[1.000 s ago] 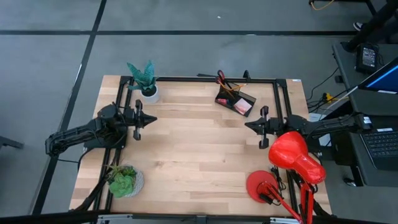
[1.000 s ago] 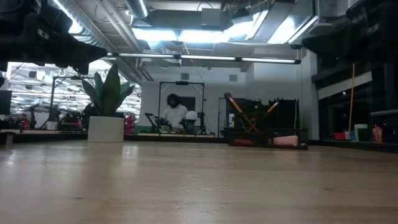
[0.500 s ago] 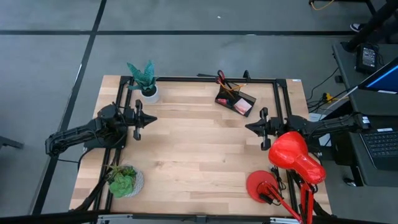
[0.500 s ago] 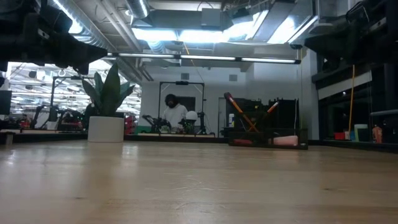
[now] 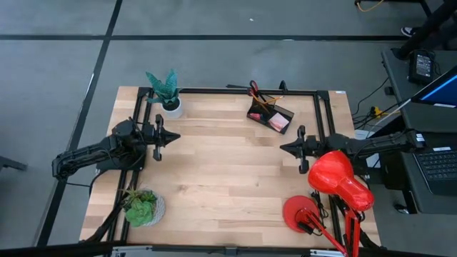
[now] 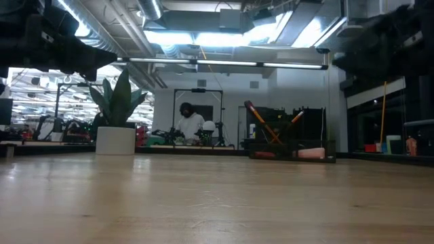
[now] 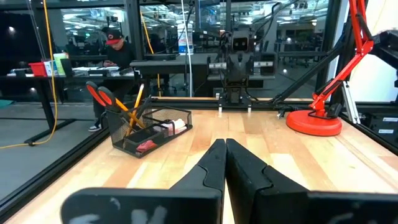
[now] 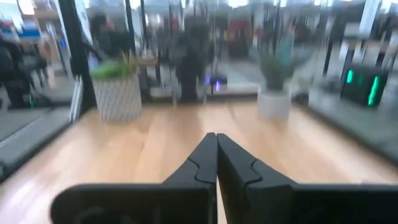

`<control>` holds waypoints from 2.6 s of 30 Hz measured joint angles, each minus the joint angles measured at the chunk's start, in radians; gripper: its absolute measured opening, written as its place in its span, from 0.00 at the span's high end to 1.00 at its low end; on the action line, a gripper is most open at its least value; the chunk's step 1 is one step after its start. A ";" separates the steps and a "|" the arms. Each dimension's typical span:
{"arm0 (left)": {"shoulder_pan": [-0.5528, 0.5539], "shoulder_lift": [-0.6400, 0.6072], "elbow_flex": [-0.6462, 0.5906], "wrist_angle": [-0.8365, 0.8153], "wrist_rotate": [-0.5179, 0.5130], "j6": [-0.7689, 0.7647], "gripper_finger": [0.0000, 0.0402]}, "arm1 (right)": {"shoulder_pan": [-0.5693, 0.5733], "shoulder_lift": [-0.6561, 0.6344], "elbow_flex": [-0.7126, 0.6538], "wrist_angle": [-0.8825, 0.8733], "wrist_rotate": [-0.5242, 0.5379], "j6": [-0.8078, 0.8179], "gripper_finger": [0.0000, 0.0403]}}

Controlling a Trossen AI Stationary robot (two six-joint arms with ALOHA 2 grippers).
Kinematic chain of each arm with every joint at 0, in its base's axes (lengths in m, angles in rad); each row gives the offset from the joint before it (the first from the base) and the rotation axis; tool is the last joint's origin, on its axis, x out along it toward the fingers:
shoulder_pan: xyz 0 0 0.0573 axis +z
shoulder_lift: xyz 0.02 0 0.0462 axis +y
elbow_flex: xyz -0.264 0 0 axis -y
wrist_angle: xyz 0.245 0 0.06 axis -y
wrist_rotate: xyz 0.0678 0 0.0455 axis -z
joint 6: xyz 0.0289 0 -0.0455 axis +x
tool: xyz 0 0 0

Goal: Pick and place office supplies into organizer
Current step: Return to Home Position

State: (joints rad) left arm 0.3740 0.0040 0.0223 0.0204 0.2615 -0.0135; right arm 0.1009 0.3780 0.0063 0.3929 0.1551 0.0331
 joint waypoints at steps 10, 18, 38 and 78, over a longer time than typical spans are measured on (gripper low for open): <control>0.000 0.000 0.000 0.000 0.000 0.000 0.99 | 0.000 -0.296 0.000 -0.257 -0.031 0.034 0.98; 0.000 0.000 0.000 0.000 0.000 0.000 0.98 | -0.006 -0.378 0.000 -0.348 -0.185 0.012 0.98; 0.000 0.002 -0.001 0.005 0.000 0.000 0.98 | -0.051 -0.377 0.000 -0.369 -0.185 0.146 0.98; 0.000 0.002 -0.001 0.005 0.000 0.000 0.98 | -0.051 -0.372 0.000 -0.369 -0.183 0.143 0.98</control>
State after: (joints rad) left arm 0.3744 0.0063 0.0216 0.0257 0.2611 -0.0132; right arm 0.0502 0.0055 0.0063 0.0238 -0.0280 0.1757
